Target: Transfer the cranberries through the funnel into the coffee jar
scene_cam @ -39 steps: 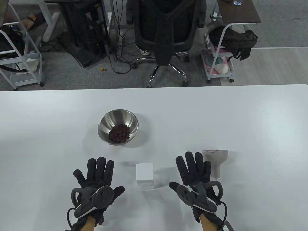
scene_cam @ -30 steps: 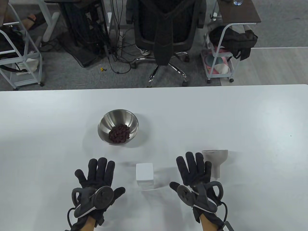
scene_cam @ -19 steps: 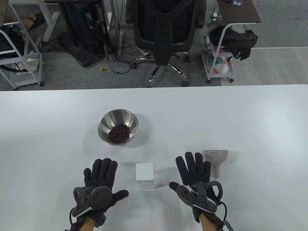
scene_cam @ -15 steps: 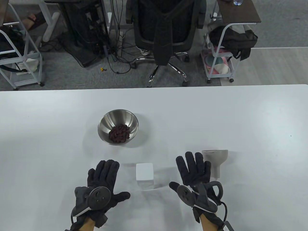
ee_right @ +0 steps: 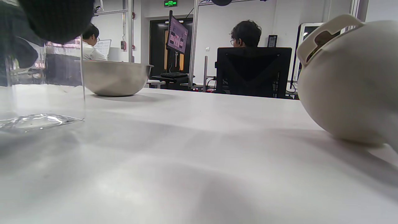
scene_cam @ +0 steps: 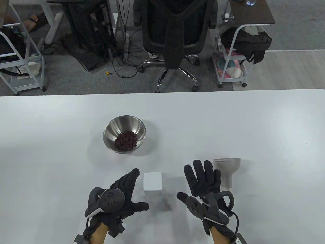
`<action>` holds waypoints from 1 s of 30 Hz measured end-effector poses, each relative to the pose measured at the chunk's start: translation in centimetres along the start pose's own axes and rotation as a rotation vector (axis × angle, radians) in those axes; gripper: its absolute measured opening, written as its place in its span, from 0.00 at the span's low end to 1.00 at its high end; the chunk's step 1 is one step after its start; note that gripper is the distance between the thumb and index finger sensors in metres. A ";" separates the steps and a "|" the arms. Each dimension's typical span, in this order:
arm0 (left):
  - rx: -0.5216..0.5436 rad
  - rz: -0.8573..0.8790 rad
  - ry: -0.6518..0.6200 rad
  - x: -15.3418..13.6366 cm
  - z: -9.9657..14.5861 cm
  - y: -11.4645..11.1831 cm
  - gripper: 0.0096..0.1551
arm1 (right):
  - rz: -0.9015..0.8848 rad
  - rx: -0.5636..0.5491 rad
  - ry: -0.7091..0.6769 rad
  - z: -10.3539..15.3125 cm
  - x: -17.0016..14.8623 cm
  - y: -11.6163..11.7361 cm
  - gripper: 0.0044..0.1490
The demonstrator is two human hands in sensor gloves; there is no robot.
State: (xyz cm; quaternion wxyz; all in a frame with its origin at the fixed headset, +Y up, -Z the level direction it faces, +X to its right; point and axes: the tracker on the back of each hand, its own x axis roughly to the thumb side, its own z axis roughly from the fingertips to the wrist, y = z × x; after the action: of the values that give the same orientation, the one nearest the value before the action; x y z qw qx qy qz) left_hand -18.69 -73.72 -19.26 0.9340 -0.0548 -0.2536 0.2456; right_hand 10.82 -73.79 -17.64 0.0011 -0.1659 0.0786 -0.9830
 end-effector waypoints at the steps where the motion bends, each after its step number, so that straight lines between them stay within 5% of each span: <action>1: -0.009 0.006 -0.004 0.0 -0.3 -0.1 0.76 | 0.000 0.000 -0.002 0.0 0.0 0.0 0.65; 12: -0.035 0.108 0.015 -0.4 -2.9 -1.5 0.74 | -0.024 -0.007 -0.010 0.1 0.1 0.0 0.65; 30: 0.034 0.148 0.018 0.0 -3.4 -1.8 0.64 | -0.041 -0.027 -0.027 0.1 0.2 -0.1 0.65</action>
State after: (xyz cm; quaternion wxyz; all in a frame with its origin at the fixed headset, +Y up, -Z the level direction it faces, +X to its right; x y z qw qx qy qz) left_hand -16.27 -75.21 -21.81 0.9163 -0.0601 -0.2362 0.3179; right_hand 10.69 -73.72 -17.43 -0.0203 -0.1806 0.0885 -0.9794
